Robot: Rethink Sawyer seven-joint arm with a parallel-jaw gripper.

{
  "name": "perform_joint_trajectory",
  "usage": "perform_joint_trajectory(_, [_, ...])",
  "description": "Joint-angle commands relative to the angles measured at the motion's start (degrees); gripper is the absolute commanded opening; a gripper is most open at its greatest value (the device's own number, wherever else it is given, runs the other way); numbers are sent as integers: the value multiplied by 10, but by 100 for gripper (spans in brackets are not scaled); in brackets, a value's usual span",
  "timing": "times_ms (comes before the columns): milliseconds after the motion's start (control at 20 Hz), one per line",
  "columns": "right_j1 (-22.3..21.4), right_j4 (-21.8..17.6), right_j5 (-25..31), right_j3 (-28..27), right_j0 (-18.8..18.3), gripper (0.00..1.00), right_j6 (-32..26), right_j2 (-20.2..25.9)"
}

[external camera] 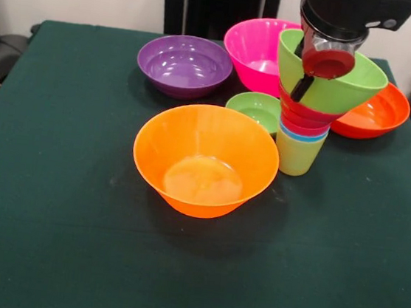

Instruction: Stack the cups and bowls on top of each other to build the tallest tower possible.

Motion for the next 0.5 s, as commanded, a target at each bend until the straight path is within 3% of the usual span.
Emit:
perform_joint_trajectory(50, [-1, -37, -36, 18, -14, 100, 1, 87])
perform_joint_trajectory(500, [-9, -37, -18, 13, -21, 100, 2, 86])
